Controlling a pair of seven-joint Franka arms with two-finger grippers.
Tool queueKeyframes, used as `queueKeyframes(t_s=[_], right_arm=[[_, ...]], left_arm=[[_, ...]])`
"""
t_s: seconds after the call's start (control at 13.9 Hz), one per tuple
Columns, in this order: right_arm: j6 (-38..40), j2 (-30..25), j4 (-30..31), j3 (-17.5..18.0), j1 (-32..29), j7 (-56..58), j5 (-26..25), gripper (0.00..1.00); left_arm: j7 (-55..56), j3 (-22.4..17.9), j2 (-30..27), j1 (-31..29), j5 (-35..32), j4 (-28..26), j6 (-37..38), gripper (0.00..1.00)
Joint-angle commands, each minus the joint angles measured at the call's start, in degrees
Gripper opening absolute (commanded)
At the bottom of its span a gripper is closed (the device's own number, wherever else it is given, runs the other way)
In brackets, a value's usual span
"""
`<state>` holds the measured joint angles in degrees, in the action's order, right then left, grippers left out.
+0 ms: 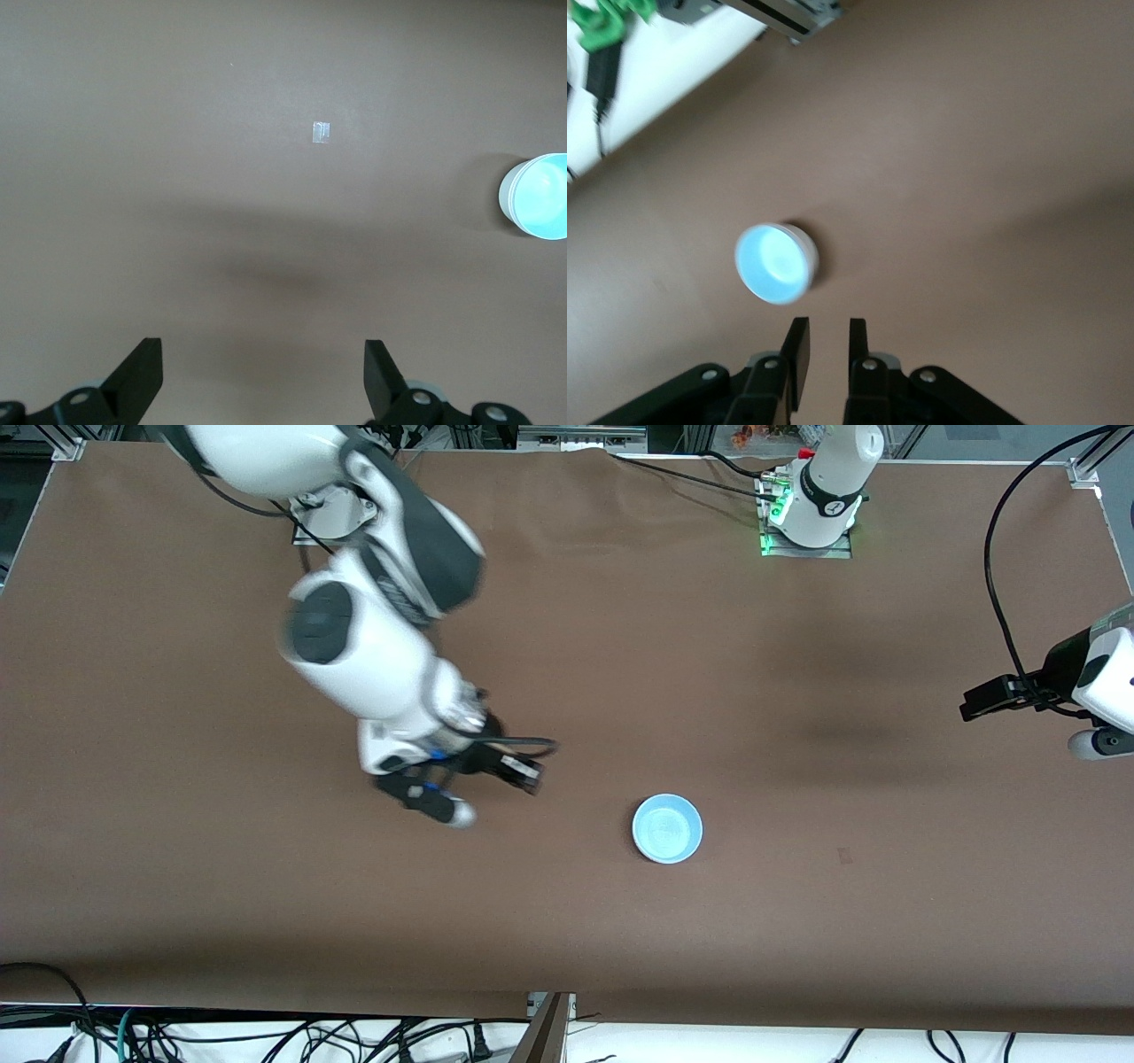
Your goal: Stack pink and blue bowls on white bowl
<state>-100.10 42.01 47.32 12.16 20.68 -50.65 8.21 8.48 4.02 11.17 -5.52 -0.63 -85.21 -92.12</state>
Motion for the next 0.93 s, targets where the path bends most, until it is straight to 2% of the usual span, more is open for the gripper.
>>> queueKeyframes(t_s=[0.0,0.29,0.36,0.5,0.65,0.86], right_arm=[[12.52,-7.28,4.27,1.46,-6.43,13.94,2.42,0.26],[26.51,-11.51,4.36,0.93,-14.25,27.06,2.34,0.26],[29.32,-12.38,4.62,-0.03,-15.14,29.44,2.08,0.26],[32.16,-15.45,8.29,-5.11,-15.32,36.46,2.07,0.26],[30.68,-21.06,16.97,-10.73,-15.32,45.33,2.34,0.26],[22.53,-31.78,34.18,-16.19,-15.32,53.26,1.81,0.26]], left_arm=[[-0.83,0.28,0.26,-0.37,1.07,0.93,0.62,1.00],[-0.83,0.28,0.26,-0.54,1.07,0.93,0.62,1.00],[-0.83,0.28,0.26,-0.46,1.07,0.93,0.62,1.00],[-0.83,0.28,0.26,-0.54,1.07,0.93,0.62,1.00],[-0.83,0.28,0.26,-0.45,1.07,0.93,0.62,1.00],[-0.83,0.28,0.26,-0.54,1.07,0.84,0.62,1.00]])
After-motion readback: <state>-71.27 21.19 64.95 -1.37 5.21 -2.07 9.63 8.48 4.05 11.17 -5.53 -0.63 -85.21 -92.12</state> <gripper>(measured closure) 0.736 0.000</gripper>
